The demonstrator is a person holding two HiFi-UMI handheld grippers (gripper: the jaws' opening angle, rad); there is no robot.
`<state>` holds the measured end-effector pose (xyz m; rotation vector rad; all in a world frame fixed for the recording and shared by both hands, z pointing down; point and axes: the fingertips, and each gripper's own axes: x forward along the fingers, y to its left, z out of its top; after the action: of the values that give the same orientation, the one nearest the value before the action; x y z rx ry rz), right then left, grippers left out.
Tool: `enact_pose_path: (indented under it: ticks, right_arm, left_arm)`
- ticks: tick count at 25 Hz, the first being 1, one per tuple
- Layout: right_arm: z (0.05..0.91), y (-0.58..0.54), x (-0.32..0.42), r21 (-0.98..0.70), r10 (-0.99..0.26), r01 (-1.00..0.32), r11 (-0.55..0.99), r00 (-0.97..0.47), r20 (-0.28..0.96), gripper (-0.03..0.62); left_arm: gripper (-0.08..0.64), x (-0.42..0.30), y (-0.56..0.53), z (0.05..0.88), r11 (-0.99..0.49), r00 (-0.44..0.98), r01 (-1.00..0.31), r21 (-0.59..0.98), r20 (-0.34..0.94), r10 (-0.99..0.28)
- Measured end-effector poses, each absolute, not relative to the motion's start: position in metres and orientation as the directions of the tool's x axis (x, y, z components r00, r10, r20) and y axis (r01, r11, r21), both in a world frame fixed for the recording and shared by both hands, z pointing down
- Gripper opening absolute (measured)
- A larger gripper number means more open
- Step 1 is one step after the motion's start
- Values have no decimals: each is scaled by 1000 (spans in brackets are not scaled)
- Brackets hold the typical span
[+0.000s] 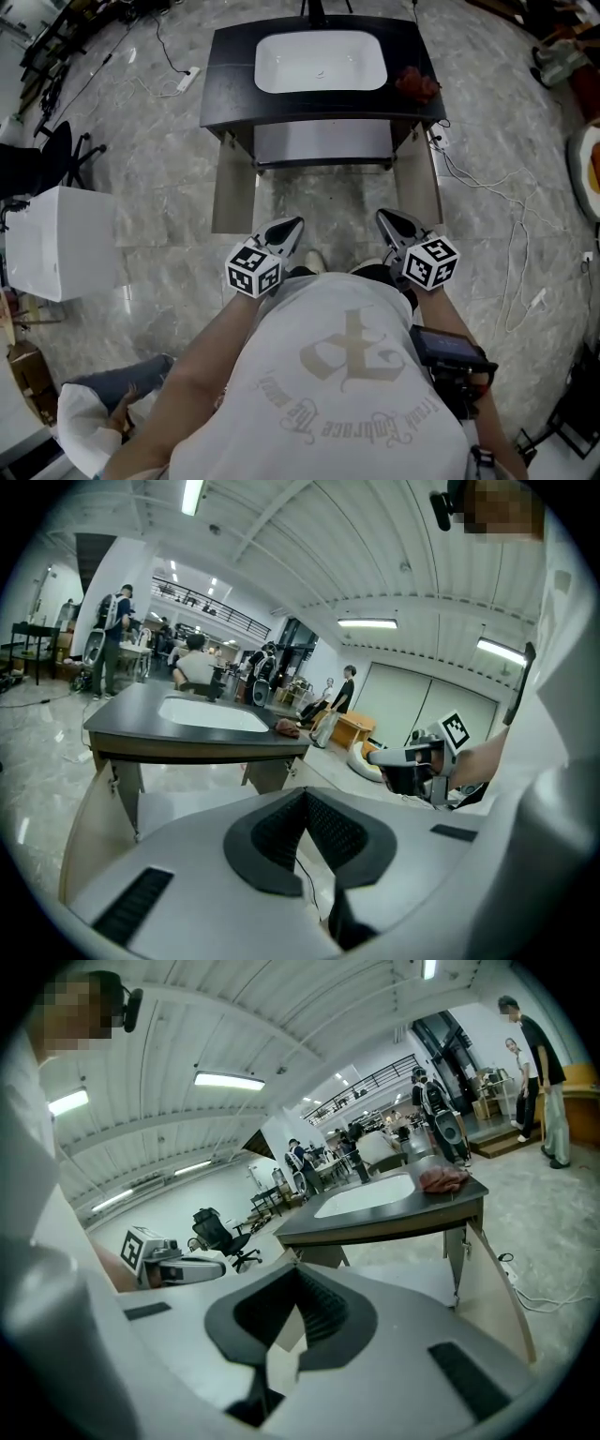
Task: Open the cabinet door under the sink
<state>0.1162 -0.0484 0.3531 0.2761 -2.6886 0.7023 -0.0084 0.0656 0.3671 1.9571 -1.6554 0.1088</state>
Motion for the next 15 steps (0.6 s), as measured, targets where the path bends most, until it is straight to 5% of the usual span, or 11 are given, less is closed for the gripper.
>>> enact_pose_path:
  ticks: [15]
  right_arm:
    - [349, -43, 114, -407, -173, -335, 850, -907, 383, 12]
  left_arm:
    - [9, -15, 56, 366, -150, 299, -919, 365, 397, -868]
